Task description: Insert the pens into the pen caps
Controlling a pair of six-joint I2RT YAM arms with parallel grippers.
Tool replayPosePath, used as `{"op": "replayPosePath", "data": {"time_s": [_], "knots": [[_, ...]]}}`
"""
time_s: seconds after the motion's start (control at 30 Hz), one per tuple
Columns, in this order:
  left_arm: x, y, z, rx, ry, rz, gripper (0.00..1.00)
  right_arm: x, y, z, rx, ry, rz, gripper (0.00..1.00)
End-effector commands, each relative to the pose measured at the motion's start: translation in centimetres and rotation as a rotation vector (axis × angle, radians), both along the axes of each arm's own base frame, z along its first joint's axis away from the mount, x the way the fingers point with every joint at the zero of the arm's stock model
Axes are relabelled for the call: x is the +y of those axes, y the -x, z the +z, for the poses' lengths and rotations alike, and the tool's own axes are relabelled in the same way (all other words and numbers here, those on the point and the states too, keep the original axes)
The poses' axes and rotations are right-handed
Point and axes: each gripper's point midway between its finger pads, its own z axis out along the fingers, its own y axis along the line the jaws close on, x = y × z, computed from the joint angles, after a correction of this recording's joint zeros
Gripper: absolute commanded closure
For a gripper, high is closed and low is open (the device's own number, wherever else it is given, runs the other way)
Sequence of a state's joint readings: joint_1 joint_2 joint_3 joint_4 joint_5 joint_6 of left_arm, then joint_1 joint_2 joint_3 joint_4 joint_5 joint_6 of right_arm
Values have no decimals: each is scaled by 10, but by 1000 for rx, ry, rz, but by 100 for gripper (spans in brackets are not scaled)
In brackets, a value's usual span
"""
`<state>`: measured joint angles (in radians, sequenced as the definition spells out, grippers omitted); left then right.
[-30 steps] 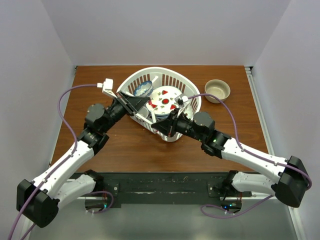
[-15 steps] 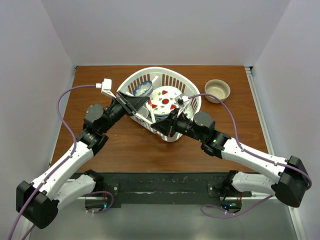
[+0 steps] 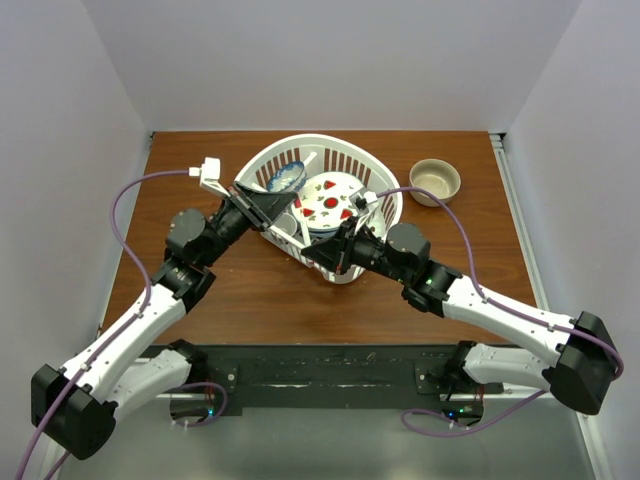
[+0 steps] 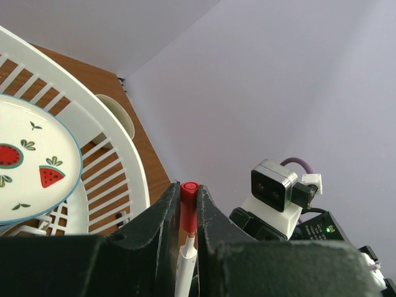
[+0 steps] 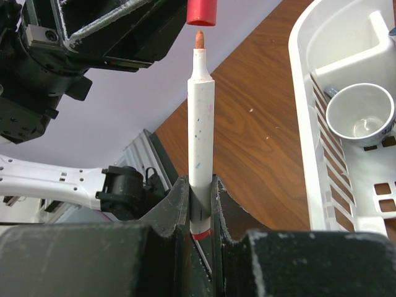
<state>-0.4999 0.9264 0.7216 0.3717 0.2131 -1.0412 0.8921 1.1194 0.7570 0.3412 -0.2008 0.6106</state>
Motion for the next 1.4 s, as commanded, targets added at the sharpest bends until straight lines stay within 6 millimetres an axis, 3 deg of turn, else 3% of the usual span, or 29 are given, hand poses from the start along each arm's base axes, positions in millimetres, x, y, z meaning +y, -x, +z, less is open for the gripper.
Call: {"op": "replayPosePath", "data": {"time_s": [0.0, 0.67, 1.03, 1.3, 1.37], "knots": [[1, 8, 17, -44, 35, -18, 100, 5, 0, 21, -36, -54, 7, 100], [-1, 15, -3, -32, 11, -46, 100, 7, -2, 24, -30, -54, -2, 100], [-10, 42, -18, -62, 17, -171, 100, 7, -4, 67, -76, -118, -6, 100], [-13, 58, -14, -112, 30, -241, 100, 6, 2, 79, -133, -111, 22, 100], [-13, 59, -9, -114, 39, -244, 91, 5, 7, 78, -141, -105, 47, 100]]}}
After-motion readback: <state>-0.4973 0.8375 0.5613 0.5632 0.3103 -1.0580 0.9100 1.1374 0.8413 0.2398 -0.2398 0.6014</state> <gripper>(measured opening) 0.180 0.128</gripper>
